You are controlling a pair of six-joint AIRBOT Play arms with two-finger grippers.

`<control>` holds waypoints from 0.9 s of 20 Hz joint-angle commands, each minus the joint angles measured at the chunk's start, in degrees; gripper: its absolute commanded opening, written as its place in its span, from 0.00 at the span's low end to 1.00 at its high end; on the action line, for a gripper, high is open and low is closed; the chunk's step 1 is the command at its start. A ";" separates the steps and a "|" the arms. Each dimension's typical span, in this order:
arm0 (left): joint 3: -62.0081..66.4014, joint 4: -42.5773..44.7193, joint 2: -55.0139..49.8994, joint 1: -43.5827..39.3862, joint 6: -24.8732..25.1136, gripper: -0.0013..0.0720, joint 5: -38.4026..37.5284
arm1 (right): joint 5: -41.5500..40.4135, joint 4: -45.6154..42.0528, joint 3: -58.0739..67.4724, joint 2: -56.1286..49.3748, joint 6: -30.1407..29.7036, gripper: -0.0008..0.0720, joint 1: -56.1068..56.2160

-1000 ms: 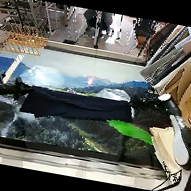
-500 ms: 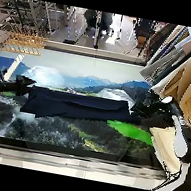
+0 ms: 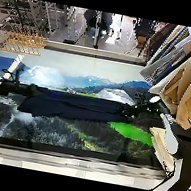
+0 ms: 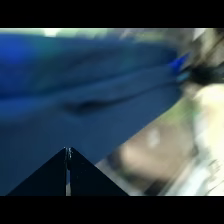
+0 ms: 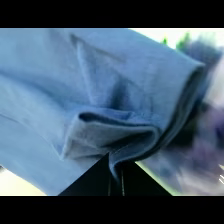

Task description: Fold the clothes and pants, and hang the long-sleeved shirts on hangers.

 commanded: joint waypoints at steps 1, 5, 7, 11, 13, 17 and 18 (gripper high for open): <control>0.04 14.05 0.04 -4.74 -4.74 0.02 1.36 | 1.51 -18.25 0.28 7.65 8.28 0.03 0.92; 0.04 13.55 -1.40 -10.08 -7.21 0.02 3.30 | 5.92 -29.07 0.31 20.52 10.23 0.03 0.96; 0.04 13.55 -2.97 -14.10 -7.34 0.02 5.92 | 5.99 -24.87 0.48 24.59 12.31 0.03 2.16; 0.98 22.99 -3.76 -17.79 -18.51 0.02 15.39 | 1.57 -10.95 2.80 26.95 17.03 0.03 11.13; 5.20 25.73 -0.92 -15.56 -18.64 0.03 9.09 | -6.14 -8.70 2.84 26.58 20.50 0.03 19.52; 12.02 26.10 11.41 -5.79 -19.17 0.03 -4.50 | -29.38 -8.61 2.84 19.87 26.01 0.03 38.40; 12.02 25.62 14.53 -3.45 -19.65 0.03 -5.75 | -36.79 -7.80 3.08 17.00 26.36 0.03 41.99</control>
